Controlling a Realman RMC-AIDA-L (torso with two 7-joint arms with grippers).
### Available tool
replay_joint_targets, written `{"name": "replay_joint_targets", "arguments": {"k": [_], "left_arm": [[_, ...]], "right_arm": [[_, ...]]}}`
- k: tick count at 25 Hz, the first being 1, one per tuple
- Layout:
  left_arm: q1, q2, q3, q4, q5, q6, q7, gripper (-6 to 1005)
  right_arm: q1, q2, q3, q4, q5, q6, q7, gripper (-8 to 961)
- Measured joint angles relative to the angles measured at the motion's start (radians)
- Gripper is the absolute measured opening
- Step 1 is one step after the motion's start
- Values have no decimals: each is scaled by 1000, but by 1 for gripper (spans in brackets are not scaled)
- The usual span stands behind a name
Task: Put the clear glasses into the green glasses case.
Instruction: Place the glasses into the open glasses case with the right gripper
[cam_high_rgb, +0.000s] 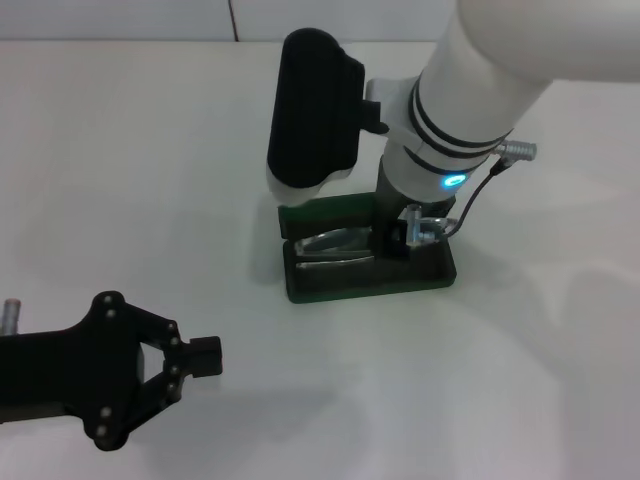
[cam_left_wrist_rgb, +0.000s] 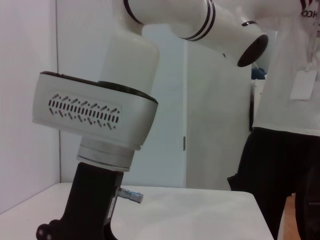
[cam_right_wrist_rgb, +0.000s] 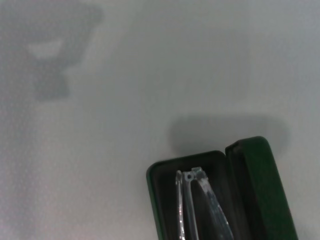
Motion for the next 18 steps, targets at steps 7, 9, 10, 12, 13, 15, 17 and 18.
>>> {"name": "replay_joint_targets", "arguments": {"k": [7, 9, 10, 12, 13, 15, 17, 18], "left_arm": [[-4, -2, -1, -19, 1, -2, 12, 49], [-5, -3, -1, -20, 1, -2, 12, 49], [-5, -3, -1, -20, 1, -2, 12, 49], [-6, -5, -1, -20, 1, -3, 12, 49], [-8, -5, -1, -23, 1, -4, 12, 49], [-12, -7, -2, -29, 1, -5, 13, 49], [-14, -10, -3, -33, 1, -5, 13, 49], [-14, -11, -3, -33, 1, -6, 13, 49]], "right_arm": [[25, 0, -34, 7, -47, -21, 37, 104], [24, 0, -35, 7, -49, -24, 38, 104], [24, 0, -37, 7, -50, -25, 39, 104], [24, 0, -50, 8, -50, -25, 41, 104], [24, 0, -55, 8, -51, -24, 43, 104], [24, 0, -70, 9, -52, -20, 46, 104], [24, 0, -85, 9, -53, -11, 47, 104], [24, 0, -89, 9, -53, -8, 47, 104]]}}
